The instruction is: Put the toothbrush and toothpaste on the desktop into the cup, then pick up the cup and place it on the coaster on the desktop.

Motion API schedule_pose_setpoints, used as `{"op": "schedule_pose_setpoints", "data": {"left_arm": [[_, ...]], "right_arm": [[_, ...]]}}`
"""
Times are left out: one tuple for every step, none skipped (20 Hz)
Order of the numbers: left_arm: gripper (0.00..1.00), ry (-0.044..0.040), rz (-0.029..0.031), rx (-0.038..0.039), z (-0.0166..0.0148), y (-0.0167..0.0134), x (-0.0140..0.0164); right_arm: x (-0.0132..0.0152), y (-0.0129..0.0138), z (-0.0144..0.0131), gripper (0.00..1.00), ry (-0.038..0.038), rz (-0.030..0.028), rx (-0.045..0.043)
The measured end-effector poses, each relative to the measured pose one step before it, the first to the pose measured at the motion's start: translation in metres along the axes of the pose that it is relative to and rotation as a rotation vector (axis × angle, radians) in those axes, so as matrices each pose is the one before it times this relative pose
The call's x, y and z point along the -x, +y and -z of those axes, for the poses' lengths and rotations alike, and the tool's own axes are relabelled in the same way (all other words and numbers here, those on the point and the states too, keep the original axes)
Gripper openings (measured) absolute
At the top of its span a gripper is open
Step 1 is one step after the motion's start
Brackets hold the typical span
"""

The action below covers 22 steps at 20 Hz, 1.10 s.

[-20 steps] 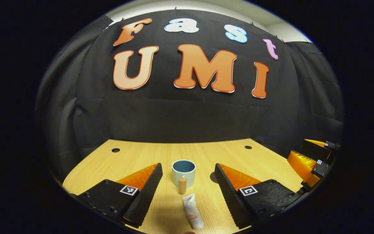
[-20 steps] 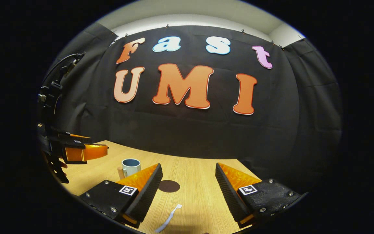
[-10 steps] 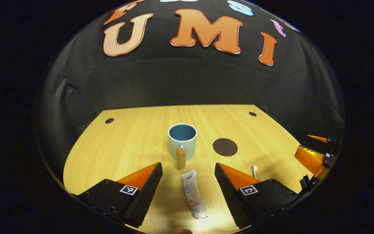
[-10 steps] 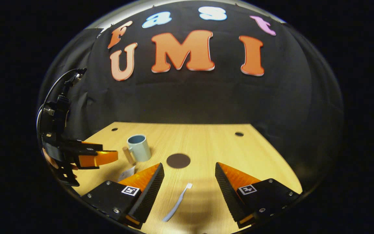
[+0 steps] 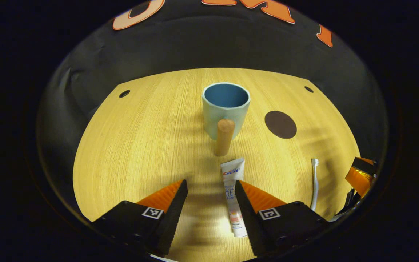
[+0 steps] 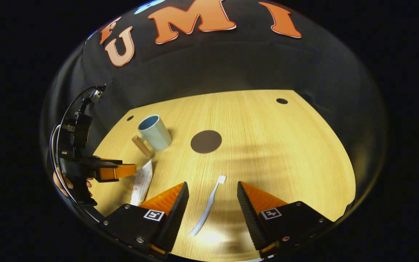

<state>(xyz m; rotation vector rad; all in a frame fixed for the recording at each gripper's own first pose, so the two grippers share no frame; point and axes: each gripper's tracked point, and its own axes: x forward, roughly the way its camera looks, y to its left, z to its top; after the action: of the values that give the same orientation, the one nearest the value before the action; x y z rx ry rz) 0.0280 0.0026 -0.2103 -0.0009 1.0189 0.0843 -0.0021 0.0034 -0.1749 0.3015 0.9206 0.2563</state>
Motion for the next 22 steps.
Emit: {"op": "schedule_pose_setpoints", "data": {"left_arm": [[0.79, 0.02292, 0.0083, -0.00404, 0.00314, -0.00075, -0.00091], [0.79, 0.02189, -0.0021, -0.00822, 0.00199, 0.00033, -0.0009], [0.79, 0.02411, -0.00209, -0.0054, 0.00165, -0.00158, -0.00039], [0.79, 0.02143, 0.00677, -0.00069, 0.00149, -0.00279, -0.00059], [0.79, 0.01976, 0.00707, -0.00323, 0.00251, -0.00503, -0.00133], [0.79, 0.01567, 0.00346, 0.00061, 0.00238, -0.00468, -0.00095], [0.79, 0.0078, 0.00027, 0.00775, 0.00013, -0.00351, -0.0015], [0.79, 0.00865, 0.00346, 0.00434, 0.00067, -0.00467, -0.00176], [0.79, 0.01247, 0.00653, -0.00122, 0.00054, -0.00391, -0.00011], [0.79, 0.01404, 0.00754, -0.00001, 0.00338, -0.00461, -0.00051], [0.79, 0.0167, -0.00199, 0.00219, 0.00248, -0.00221, -0.0018], [0.79, 0.01254, -0.00157, 0.00579, 0.00128, -0.00083, 0.00051], [0.79, 0.0111, -0.00443, 0.0058, 0.00059, 0.00016, -0.002], [0.79, 0.01025, -0.0043, 0.00723, 0.00157, -0.0006, -0.00239], [0.79, 0.01107, -0.00253, 0.00641, 0.001, -0.00017, -0.00251], [0.79, 0.011, 0.00119, 0.01195, 0.00138, -0.00134, -0.00068], [0.79, 0.01722, 0.01067, 0.01064, 0.00137, -0.00358, -0.00111], [0.79, 0.00887, -0.00204, 0.01362, 0.00125, -0.00115, -0.00105], [0.79, 0.01528, -0.0049, 0.00176, 0.0002, -0.00063, -0.00065], [0.79, -0.00293, -0.00543, 0.00963, -0.00141, 0.00223, -0.00255], [0.79, 0.00175, -0.01253, 0.01359, -0.00291, 0.00172, -0.00285], [0.79, 0.00927, -0.01767, 0.02977, 0.00119, 0.00312, 0.00103]], "right_arm": [[-0.00018, 0.00003, 0.00299, 0.8, 0.02406, 0.00134, 0.00816], [-0.00094, -0.00034, 0.0018, 0.8, 0.02505, 0.00434, -0.00013], [-0.0012, 0.00085, 0.00298, 0.78, 0.02957, -0.00062, -0.00609], [-0.00221, 0.00376, 0.00443, 0.77, 0.04156, -0.02287, -0.00317], [-0.00353, 0.00205, 0.0086, 0.75, 0.04747, -0.02179, 0.00401], [-0.00366, -0.00267, 0.00662, 0.75, 0.03544, 0.01667, -0.00737], [-0.00791, 0.00061, 0.00476, 0.75, 0.01999, 0.00773, 0.00939], [-0.00336, -0.00229, 0.00314, 0.73, 0.01535, 0.01756, 0.00886], [-0.0012, 0.00047, 0.00113, 0.71, 0.01111, 0.00617, 0.00748], [-0.00164, 0.00212, 0.00111, 0.69, 0.01613, -0.00272, 0.00285], [-0.00268, 0.0033, 0.00577, 0.66, 0.02694, -0.00303, 0.00054], [-0.00378, 0.00153, 0.00423, 0.66, 0.02709, -0.00087, 0.01141], [-0.00583, -0.00211, 0.00661, 0.66, 0.03512, 0.02353, 0.01194], [-0.00485, -0.00237, 0.00402, 0.66, 0.02828, 0.02544, 0.00853], [-0.00718, -0.00023, 0.00321, 0.65, 0.02082, 0.01653, 0.00913], [-0.0043, 0.00074, 0.0006, 0.65, 0.01311, 0.01277, -0.00309], [-0.00476, 0.00212, 0.00102, 0.65, 0.01128, 0.00625, 0.00464], [-0.00091, -0.00021, 0.00182, 0.65, 0.01207, 0.01543, -0.00306], [-0.00126, 0.0014, -0.00606, 0.58, -0.01443, -0.0005, 0.00163], [-0.0023, -0.00045, 0.00039, 0.57, 0.01007, 0.0098, 0.00587], [0.00054, -0.00271, -0.00131, 0.5, -0.01035, 0.01833, 0.01336], [0.00082, -0.00394, 0.00026, 0.45, 0.00081, 0.01686, 0.01542]]}}
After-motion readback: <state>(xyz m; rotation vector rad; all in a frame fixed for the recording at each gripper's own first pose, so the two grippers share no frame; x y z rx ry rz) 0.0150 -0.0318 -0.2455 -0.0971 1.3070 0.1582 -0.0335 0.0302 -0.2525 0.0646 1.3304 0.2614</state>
